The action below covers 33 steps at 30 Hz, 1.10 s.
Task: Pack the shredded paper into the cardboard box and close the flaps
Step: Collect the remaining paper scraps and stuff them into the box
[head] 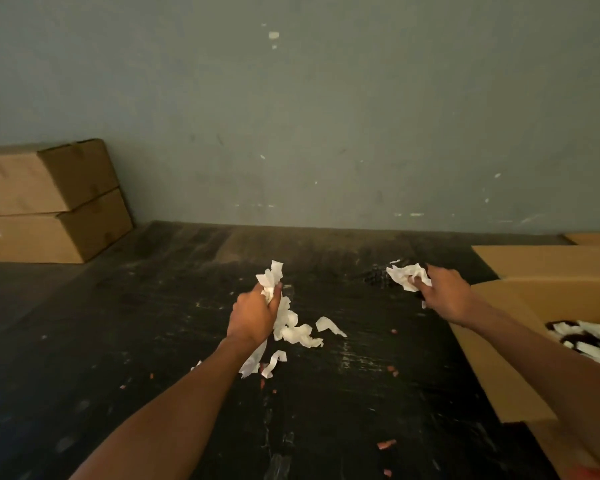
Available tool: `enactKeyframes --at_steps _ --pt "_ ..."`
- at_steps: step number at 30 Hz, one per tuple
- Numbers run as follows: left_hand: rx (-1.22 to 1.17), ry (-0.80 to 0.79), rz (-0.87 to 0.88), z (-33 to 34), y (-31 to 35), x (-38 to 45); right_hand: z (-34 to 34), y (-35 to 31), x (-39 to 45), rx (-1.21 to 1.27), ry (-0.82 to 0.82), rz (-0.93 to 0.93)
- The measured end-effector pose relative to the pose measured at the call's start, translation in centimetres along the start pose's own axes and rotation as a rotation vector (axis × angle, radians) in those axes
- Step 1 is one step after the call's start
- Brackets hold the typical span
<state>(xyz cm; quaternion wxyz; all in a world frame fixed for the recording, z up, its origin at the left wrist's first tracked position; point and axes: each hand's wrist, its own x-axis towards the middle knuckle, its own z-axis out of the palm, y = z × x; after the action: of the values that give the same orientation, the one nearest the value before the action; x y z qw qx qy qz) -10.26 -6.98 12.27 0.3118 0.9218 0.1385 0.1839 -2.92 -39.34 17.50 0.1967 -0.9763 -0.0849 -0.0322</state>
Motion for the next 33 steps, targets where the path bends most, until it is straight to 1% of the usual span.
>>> enactKeyframes --at_steps 3,6,12,18,22,26,31,33 --pt "-0.036 0.018 0.051 -0.5 1.2 -1.7 -2.1 1.5 -2.8 -0.037 0.052 0.007" --pt "-0.055 0.021 0.067 -1.1 2.9 -3.5 -4.0 2.4 -5.5 -0.072 0.107 0.007" --pt "-0.12 0.002 0.146 -0.3 7.2 -6.3 -7.5 5.7 -10.2 -0.136 0.123 0.032" --pt "-0.151 -0.064 0.219 2.7 13.6 -7.4 -11.7 10.4 -12.9 -0.209 0.142 0.095" --pt "-0.229 -0.088 0.276 6.4 19.6 -7.5 -14.2 15.9 -12.7 -0.201 0.151 0.137" --pt "-0.254 -0.104 0.304 11.9 26.9 -7.2 -16.6 21.9 -11.5 -0.188 0.142 0.136" --pt "-0.335 -0.178 0.328 20.1 36.6 -7.8 -17.7 30.4 -8.3 -0.192 0.058 0.1" --pt "-0.375 -0.194 0.29 23.1 39.9 -8.0 -17.5 33.2 -6.9 -0.186 0.005 0.067"
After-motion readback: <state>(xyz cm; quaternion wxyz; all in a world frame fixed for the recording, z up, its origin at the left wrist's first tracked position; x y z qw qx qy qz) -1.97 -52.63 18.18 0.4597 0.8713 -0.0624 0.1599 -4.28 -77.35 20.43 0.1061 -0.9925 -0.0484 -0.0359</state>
